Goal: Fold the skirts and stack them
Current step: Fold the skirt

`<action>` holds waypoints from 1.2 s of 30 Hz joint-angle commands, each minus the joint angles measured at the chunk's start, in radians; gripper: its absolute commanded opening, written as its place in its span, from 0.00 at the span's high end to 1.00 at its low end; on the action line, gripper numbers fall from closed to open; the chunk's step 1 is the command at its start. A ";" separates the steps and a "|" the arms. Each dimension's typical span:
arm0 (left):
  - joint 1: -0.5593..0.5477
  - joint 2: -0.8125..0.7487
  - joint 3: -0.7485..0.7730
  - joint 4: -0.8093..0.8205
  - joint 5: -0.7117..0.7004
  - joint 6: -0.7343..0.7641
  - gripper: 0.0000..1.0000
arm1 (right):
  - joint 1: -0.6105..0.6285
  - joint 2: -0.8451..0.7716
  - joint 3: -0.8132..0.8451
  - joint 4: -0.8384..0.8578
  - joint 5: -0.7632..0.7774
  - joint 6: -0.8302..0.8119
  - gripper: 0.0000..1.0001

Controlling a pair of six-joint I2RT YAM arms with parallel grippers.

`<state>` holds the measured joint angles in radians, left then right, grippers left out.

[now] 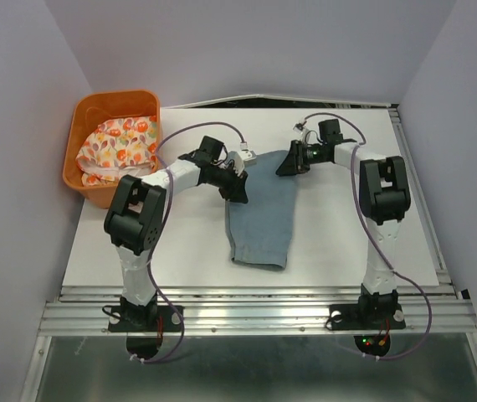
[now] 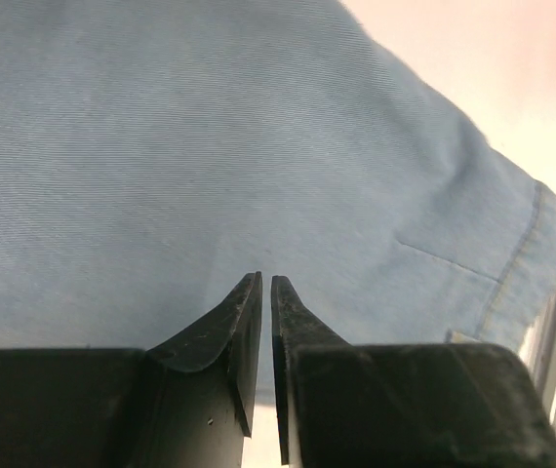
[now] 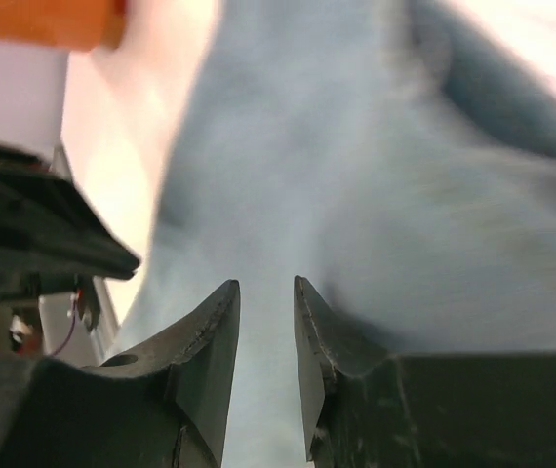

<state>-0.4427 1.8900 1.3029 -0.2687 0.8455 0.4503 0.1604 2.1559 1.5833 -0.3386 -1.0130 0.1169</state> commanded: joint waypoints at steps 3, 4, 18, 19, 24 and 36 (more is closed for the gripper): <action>0.044 0.138 0.035 0.007 -0.014 -0.068 0.81 | -0.071 0.252 0.188 0.102 -0.002 0.128 0.66; 0.050 0.150 0.036 0.000 -0.016 -0.067 0.81 | -0.087 0.277 0.198 0.130 -0.004 0.162 0.66; 0.084 0.218 0.045 -0.092 -0.069 0.010 0.84 | -0.107 0.301 0.155 0.720 -0.090 0.793 0.58; 0.084 0.218 0.048 -0.098 -0.072 0.014 0.85 | -0.107 0.305 0.164 0.799 -0.093 0.832 0.58; 0.084 0.216 0.047 -0.102 -0.079 0.031 0.85 | -0.107 0.364 0.205 0.960 -0.107 0.980 0.63; 0.114 0.149 0.029 -0.037 -0.045 -0.010 0.78 | -0.068 0.440 0.331 0.440 0.125 0.514 0.73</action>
<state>-0.3618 2.0766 1.3567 -0.2958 0.8791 0.4286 0.0753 2.5694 1.8114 0.3664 -1.0492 0.8646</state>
